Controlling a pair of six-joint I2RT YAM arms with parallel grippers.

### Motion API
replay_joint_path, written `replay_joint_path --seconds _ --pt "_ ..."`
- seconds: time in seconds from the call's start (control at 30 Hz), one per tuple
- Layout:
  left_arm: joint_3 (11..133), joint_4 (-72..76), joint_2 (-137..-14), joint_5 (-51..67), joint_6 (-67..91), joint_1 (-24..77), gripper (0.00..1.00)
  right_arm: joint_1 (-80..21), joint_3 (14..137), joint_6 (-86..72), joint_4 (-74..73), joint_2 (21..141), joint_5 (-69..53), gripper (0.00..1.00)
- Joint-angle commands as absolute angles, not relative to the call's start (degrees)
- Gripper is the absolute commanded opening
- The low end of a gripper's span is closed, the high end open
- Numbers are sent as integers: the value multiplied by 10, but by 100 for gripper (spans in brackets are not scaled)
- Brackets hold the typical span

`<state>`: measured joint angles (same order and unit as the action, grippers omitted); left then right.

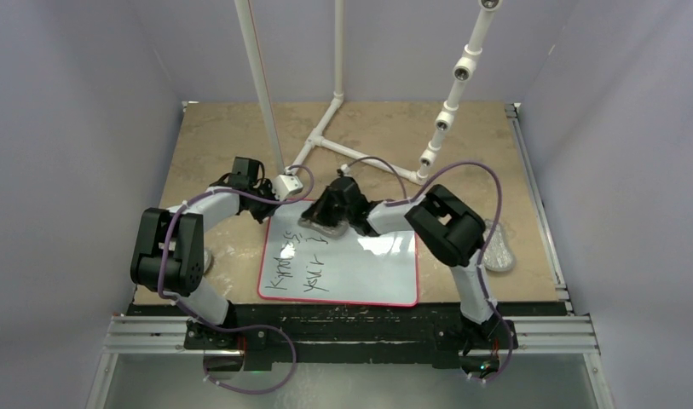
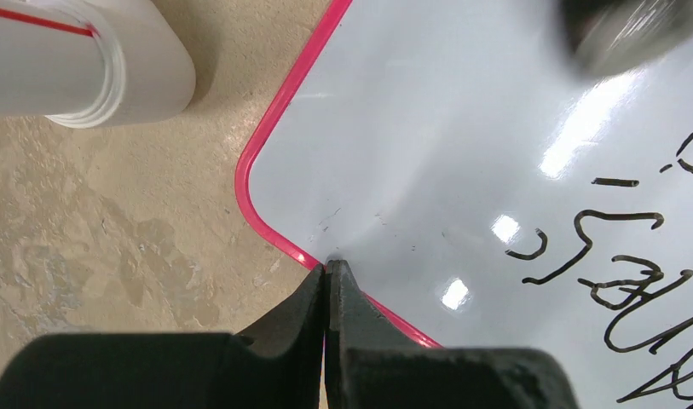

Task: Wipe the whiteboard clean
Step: Hold the whiteboard at the center of the board.

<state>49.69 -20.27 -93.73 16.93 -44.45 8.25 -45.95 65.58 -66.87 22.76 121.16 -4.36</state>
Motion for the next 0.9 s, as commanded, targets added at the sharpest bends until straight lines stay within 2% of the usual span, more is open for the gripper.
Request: replay_joint_path --seconds 0.0,0.17,0.37,0.47,0.57,0.8,0.87 --pt "447 -306 -985 93 -460 74 0 -391 482 -630 105 1185 -2 0" --pt "443 -307 -983 92 -463 74 0 -398 472 -622 126 1194 11 0" --pt "441 -310 -977 93 -462 74 0 -498 657 -619 66 1282 -16 0" --pt "442 -311 -979 93 -462 74 0 -522 692 -621 68 1299 -43 0" --pt "442 -313 -979 96 -464 74 0 -519 634 -637 77 1264 -52 0" --pt "439 -312 -978 97 -468 74 0 -436 359 -630 144 1127 -2 0" --pt "439 -312 -979 98 -468 74 0 -411 315 -624 158 1108 14 0"
